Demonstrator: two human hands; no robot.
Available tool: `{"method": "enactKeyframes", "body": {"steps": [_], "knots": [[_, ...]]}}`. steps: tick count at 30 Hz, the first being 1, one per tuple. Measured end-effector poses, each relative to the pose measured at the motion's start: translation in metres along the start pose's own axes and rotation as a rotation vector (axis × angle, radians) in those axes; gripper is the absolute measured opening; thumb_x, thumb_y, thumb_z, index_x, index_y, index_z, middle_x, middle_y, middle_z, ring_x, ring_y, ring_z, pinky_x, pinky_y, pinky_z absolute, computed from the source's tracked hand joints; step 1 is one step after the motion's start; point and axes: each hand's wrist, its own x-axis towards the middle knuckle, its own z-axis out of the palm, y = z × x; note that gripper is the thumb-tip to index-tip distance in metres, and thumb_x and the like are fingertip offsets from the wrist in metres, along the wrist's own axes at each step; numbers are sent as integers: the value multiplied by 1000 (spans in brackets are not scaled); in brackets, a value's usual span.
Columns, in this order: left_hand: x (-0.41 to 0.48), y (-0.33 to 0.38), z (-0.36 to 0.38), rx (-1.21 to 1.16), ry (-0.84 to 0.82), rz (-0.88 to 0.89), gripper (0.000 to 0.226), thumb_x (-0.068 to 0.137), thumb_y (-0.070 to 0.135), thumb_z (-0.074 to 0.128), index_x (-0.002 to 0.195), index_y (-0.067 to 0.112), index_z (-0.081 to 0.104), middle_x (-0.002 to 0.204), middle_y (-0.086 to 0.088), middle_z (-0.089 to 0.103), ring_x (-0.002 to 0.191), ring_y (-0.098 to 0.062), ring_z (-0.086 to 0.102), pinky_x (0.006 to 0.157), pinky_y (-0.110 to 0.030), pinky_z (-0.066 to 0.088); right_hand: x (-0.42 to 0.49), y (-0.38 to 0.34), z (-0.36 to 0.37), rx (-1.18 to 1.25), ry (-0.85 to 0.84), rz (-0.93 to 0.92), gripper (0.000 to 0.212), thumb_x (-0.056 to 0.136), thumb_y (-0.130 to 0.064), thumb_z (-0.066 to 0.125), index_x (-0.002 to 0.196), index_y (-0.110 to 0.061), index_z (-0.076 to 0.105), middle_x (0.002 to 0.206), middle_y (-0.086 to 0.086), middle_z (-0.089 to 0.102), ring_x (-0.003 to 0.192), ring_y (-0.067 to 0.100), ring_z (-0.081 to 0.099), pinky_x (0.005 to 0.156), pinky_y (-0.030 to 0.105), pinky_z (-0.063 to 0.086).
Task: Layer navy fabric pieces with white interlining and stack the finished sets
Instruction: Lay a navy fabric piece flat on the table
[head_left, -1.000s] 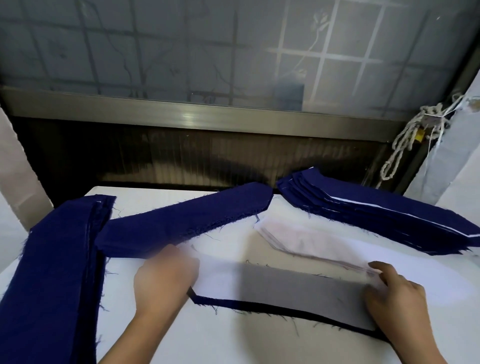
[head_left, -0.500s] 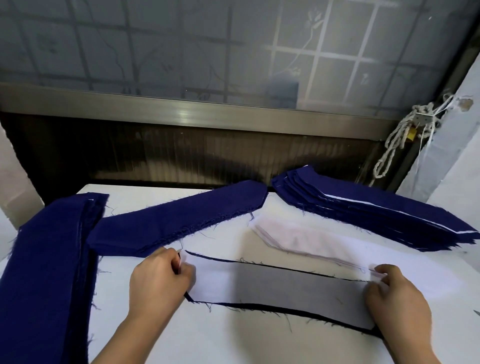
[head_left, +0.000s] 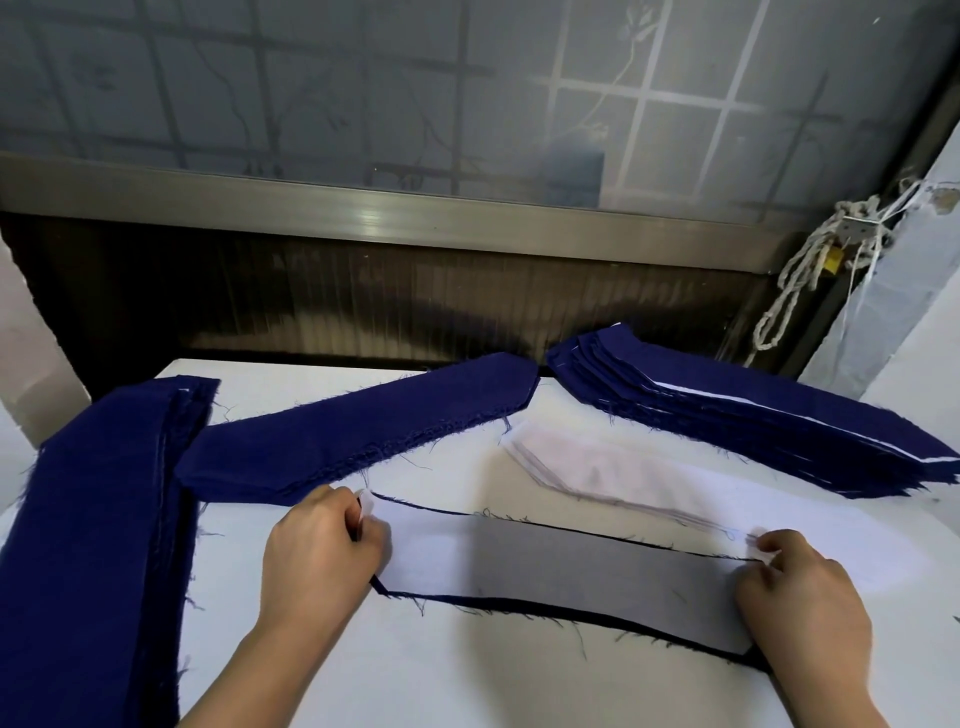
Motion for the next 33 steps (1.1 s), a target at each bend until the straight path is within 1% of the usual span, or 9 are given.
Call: {"method": "enactKeyframes", "body": {"steps": [5, 9, 12, 14, 18, 21, 26, 29, 33], "knots": [[0, 0, 2, -28, 26, -3, 33, 76, 12, 70, 58, 13, 42, 63, 3, 46, 53, -19, 47, 48, -31, 37, 2, 2, 0, -18, 11, 7, 28, 72, -4, 64, 100, -6, 66, 95, 16, 65, 89, 38, 53, 75, 41, 43], [-1, -1, 2, -67, 48, 23, 23, 76, 10, 70, 77, 21, 50, 80, 9, 51, 61, -16, 50, 48, -30, 35, 2, 2, 3, -107, 75, -17, 32, 66, -3, 68, 98, -8, 69, 96, 18, 60, 92, 40, 52, 82, 45, 36], [0, 0, 3, -18, 81, 91, 32, 70, 5, 75, 95, 16, 57, 94, 5, 52, 77, -19, 47, 57, -30, 37, 2, -5, 6, -170, 107, -98, 33, 63, -1, 70, 95, -8, 70, 94, 18, 60, 91, 40, 53, 87, 47, 32], [1, 0, 3, 50, 102, 164, 40, 64, 2, 77, 99, 12, 61, 99, -2, 54, 82, -22, 45, 65, -34, 40, 4, -11, 11, -206, 107, -220, 31, 64, 1, 73, 93, -7, 70, 92, 16, 61, 88, 40, 56, 86, 49, 34], [0, 2, 3, 115, 110, 314, 45, 55, -4, 78, 96, 10, 65, 96, -4, 57, 78, -26, 49, 65, -37, 45, 16, -37, 26, -189, -18, -462, 23, 81, -14, 69, 104, -12, 69, 103, 8, 66, 93, 34, 59, 85, 46, 40], [0, 3, 5, 110, 107, 356, 43, 54, -4, 80, 91, 10, 65, 90, -2, 57, 73, -24, 49, 63, -35, 47, 30, -72, 47, -97, -182, -577, 17, 92, -20, 57, 101, -14, 70, 102, 4, 65, 90, 27, 57, 80, 39, 45], [-1, 0, 7, 88, 101, 360, 30, 62, 3, 81, 85, 13, 64, 82, 4, 54, 70, -20, 46, 61, -31, 43, 46, -132, 83, 86, -343, -564, 15, 94, -19, 52, 95, -13, 66, 93, 0, 57, 89, 19, 52, 78, 28, 46], [-1, -1, 9, 88, 95, 354, 23, 67, 6, 80, 80, 15, 63, 78, 7, 52, 69, -18, 44, 61, -28, 39, 51, -145, 92, 48, -386, -564, 16, 95, -15, 47, 94, -10, 62, 95, 3, 57, 89, 19, 53, 78, 28, 47], [0, -2, 10, 75, 59, 323, 17, 73, 9, 77, 81, 16, 64, 77, 8, 52, 69, -19, 47, 62, -32, 44, 49, -144, 93, -25, -367, -559, 17, 95, -9, 41, 90, -7, 57, 93, 7, 55, 84, 21, 49, 71, 27, 41]]}}
